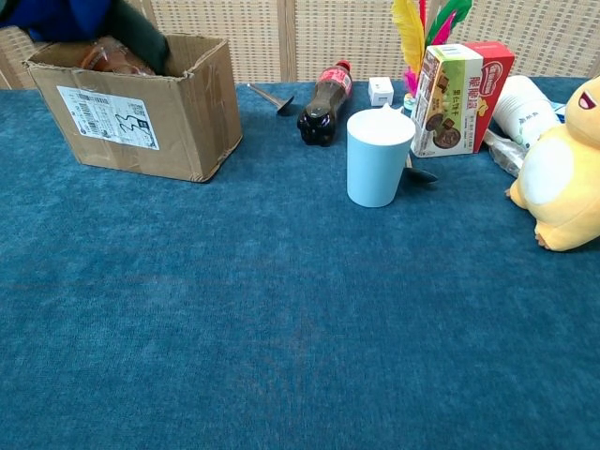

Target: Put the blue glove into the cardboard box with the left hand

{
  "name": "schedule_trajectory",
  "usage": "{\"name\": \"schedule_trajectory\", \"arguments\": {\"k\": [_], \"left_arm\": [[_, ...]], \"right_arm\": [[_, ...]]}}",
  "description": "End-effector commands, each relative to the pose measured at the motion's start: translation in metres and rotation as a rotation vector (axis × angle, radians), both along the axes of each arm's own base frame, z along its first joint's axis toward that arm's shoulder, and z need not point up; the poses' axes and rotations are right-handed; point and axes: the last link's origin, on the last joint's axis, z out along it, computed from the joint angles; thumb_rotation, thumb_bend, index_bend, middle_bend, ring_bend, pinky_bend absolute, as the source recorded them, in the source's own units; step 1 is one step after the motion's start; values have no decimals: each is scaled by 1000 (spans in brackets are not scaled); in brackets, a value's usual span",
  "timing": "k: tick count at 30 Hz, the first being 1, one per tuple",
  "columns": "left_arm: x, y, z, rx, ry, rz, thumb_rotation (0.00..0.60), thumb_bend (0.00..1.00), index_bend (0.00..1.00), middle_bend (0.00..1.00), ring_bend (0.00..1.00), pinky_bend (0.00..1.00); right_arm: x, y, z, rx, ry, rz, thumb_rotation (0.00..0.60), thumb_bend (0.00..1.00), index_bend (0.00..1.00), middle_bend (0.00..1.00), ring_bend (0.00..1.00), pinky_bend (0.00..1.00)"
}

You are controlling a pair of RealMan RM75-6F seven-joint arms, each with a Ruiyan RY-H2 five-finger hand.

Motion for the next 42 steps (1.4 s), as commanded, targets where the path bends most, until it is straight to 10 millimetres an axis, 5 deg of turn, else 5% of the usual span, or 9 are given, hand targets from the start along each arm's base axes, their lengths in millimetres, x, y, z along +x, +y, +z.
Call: {"name": "schedule_trajectory", "arguments": {"k": [1, 3, 6, 16, 23, 27, 31, 36, 42], "left_arm": [[2, -2, -7, -52, 25, 34, 600, 266, 180, 7, 12, 455], [4, -4, -4, -47, 32, 41, 600, 263, 54, 0, 0, 331], [7, -8, 1, -26, 17, 25, 600, 262, 3, 0, 0, 278], [0, -6, 28, 101, 69, -27, 600, 258, 59, 0, 0, 213], [1, 10, 19, 123, 149, 65, 600, 58, 20, 0, 0, 23], [2, 8, 9, 44, 220, 220, 600, 0, 0, 0, 0, 0], [12, 8, 3, 51, 280, 285, 600, 12, 0, 0, 0, 35], [20, 13, -19, 32, 57, 305, 600, 211, 0, 0, 0, 291], [22, 18, -26, -81, 1, 415, 600, 215, 0, 0, 0, 67]], "right_arm": [[0, -1, 0, 2, -1, -1, 600, 0, 0, 0, 0, 0], [-1, -1, 0, 2, -1, -1, 600, 0, 0, 0, 0, 0], [0, -1, 0, 3, -2, 2, 600, 0, 0, 0, 0, 0], [3, 2, -3, 11, 8, 9, 600, 0, 0, 0, 0, 0], [3, 1, -8, 25, 15, 2, 600, 0, 0, 0, 0, 0], [1, -1, -9, 31, 17, -5, 600, 0, 0, 0, 0, 0], [2, -1, -9, 29, 16, -1, 600, 0, 0, 0, 0, 0], [2, -1, -10, 37, 17, -2, 600, 0, 0, 0, 0, 0], [1, -1, -12, 41, 20, -4, 600, 0, 0, 0, 0, 0]]}}
